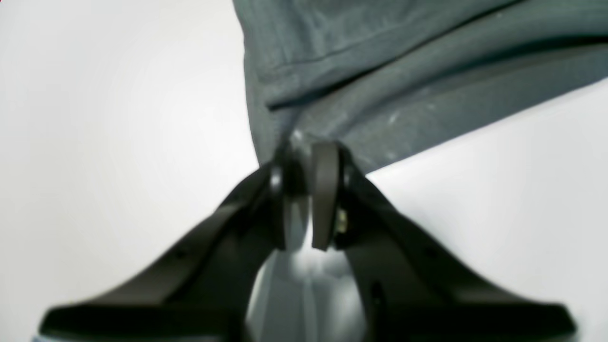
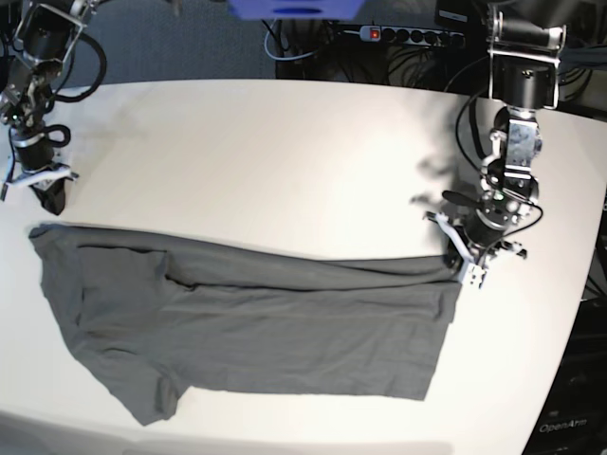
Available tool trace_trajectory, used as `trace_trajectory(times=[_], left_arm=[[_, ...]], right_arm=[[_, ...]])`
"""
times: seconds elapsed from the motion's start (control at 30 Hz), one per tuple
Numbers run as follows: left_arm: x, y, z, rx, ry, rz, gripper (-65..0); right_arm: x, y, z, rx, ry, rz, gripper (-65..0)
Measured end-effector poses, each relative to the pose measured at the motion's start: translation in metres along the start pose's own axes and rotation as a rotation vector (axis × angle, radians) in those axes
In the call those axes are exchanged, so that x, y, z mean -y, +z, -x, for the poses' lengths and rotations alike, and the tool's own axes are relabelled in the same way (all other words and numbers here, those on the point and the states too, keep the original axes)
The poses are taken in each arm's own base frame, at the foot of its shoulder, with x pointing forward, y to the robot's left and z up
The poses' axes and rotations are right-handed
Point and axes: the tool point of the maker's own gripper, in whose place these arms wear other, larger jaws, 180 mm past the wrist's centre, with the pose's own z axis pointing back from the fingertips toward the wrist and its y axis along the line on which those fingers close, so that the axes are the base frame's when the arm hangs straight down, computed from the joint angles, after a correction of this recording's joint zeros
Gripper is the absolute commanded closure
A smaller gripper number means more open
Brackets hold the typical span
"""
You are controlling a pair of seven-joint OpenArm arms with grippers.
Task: Fold the T-shirt properly
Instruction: 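Move the right gripper to the shirt's folded corner and pinch it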
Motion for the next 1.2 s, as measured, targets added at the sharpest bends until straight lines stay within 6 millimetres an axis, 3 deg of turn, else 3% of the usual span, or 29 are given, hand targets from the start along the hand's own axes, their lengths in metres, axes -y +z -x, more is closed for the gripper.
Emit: trace_trajectory(times=[0.33, 0.47, 0.6, 0.73, 1.0, 1.2], left_arm=[[0.000, 0.001, 0.002, -0.002, -0.001, 0.000, -7.3], [0.001, 0.000, 0.002, -0.001, -0.002, 0.002, -7.3], [0.001, 0.000, 0.001, 0.001, -0.003, 0.002, -7.3], [0.001, 0.000, 0.002, 0.001, -0.003, 0.003, -7.3], [0.001, 0.000, 0.002, 0.000, -0.005, 0.003, -7.3], [0.001, 0.000, 0.002, 0.000, -0.004, 0.003, -7.3]], right_arm=[[-0.018, 0.041, 0.005, -0.177, 0.277, 0.030, -5.4], [-0.036, 0.045, -0.025, -0.157, 0.348, 0.015, -5.4], [-0.051, 0.037, -0.061, -0.111, 0.389, 0.009, -5.4], [-0.054, 0.023, -0.083, -0.121, 0.447, 0.036, -5.4], [-0.088, -0.016, -0.081, -0.147, 0.450, -0.055, -5.4], [-0.087, -0.049, -0.083, -0.175, 0.416, -0.078, -5.4]])
